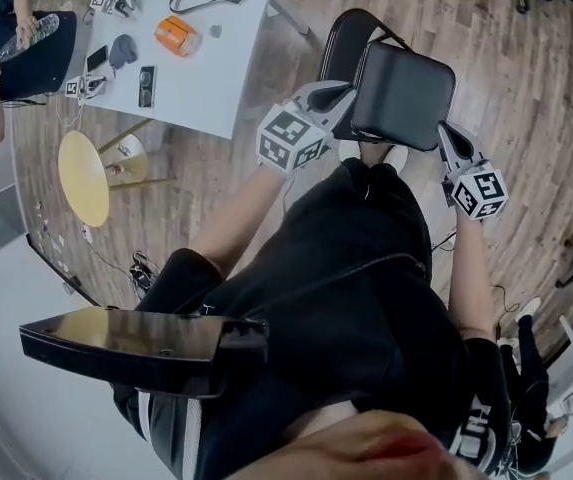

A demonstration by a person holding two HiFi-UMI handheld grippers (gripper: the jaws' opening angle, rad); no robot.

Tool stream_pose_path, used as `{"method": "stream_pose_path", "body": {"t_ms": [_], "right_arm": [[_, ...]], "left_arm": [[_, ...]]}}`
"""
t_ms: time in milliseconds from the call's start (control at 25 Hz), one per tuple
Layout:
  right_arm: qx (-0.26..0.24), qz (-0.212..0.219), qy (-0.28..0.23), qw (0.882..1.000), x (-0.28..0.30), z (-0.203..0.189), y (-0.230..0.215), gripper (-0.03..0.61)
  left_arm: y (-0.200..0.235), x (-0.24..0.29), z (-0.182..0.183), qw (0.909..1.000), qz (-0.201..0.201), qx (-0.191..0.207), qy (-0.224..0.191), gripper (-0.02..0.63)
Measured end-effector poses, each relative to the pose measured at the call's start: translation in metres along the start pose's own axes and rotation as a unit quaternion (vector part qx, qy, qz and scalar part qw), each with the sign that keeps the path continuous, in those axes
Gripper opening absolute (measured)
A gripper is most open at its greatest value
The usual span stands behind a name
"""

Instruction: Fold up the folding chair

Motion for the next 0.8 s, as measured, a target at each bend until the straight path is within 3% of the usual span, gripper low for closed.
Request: {"method": "stream_pose_path", "body": {"t_ms": [120, 320, 440, 560, 720, 800], "right_arm": [[0.041, 0.01, 0.032, 0.999, 0.008, -0.043, -0.044, 0.012], [-0.008, 0.021, 0.122, 0.992, 0.034, -0.109, -0.101, 0.012], [0.086, 0.046, 0.113, 0.989, 0.048, -0.156, -0.126, 0.012], [0.195, 0.049, 0.116, 0.973, 0.049, -0.221, -0.159, 0.014], [0.278, -0.001, 0.143, 0.95, 0.042, -0.308, -0.225, 0.015], [0.324, -0.024, 0.141, 0.935, 0.033, -0.343, -0.247, 0.023]], "left_arm": [[0.032, 0.016, -0.021, 0.9981, 0.038, -0.034, 0.036, 0.006], [0.091, 0.04, -0.053, 0.9872, 0.089, -0.106, 0.079, 0.006], [0.112, 0.044, -0.082, 0.9794, 0.114, -0.118, 0.117, 0.008], [0.129, 0.053, -0.111, 0.9694, 0.136, -0.132, 0.157, 0.014], [0.163, 0.072, -0.138, 0.9592, 0.148, -0.162, 0.178, 0.164], [0.174, 0.07, -0.15, 0.9523, 0.149, -0.193, 0.184, 0.203]]}}
Point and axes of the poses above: the fingertips, and each gripper's own axes: x forward along the fingers, y to its left, z out of its top, the point moved 2 cm from there along -x, backward along the fingers, and after that the axes turned 6 degrees about z, right-handed, at the moved point
